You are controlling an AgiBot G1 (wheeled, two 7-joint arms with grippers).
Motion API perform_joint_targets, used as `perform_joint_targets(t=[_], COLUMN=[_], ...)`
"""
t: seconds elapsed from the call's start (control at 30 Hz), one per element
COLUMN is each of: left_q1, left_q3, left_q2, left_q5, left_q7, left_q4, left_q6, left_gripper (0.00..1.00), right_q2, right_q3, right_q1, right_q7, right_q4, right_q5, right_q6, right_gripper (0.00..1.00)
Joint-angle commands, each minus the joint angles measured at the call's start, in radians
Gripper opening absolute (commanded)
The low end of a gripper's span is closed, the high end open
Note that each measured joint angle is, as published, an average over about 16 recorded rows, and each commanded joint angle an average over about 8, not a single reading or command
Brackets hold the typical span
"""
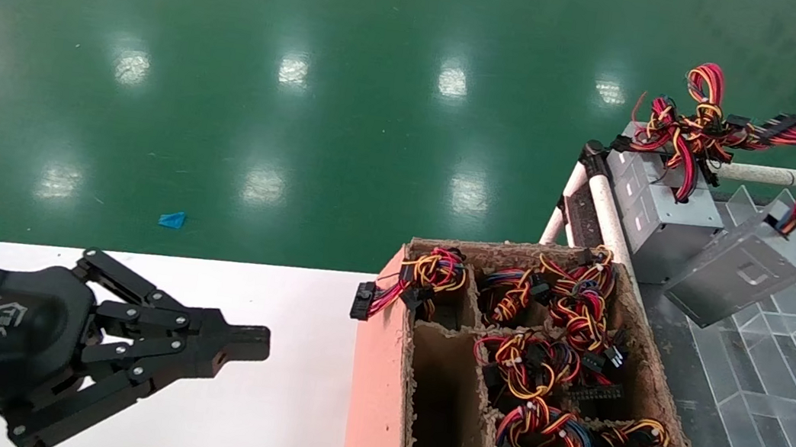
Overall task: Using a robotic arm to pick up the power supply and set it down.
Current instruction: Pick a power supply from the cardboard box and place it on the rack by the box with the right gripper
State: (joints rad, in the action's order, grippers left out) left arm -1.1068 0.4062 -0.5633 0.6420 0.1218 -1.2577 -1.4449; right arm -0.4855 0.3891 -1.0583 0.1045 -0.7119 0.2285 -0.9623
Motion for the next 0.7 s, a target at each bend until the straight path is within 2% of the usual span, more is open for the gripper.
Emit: perform_joint_targets(t=[0.03,0.27,0.7], left_q1=[0.000,0.000,0.000], left_q3=[0.000,0.000,0.000], left_q2=[0.000,0.000,0.000], left_q5=[0.000,0.000,0.000], left_q7=[0.000,0.000,0.000], left_q4=[0.000,0.000,0.000], left_q6=[0.000,0.000,0.000], left_gripper=[0.00,0.00,0.00], right_q2=[-0.010,-0.068,-0.111], right_q3=[0.002,0.038,0.058], right_q1=[0.000,-0.050,-0.114], right_q7=[0.007,-0.003,0.005], right_q4=[-0.013,-0.023,0.056], right_q5=[0.005,0.048,0.080], right_q6=[0.022,0.061,0.040], right_gripper=[0.00,0.00,0.00])
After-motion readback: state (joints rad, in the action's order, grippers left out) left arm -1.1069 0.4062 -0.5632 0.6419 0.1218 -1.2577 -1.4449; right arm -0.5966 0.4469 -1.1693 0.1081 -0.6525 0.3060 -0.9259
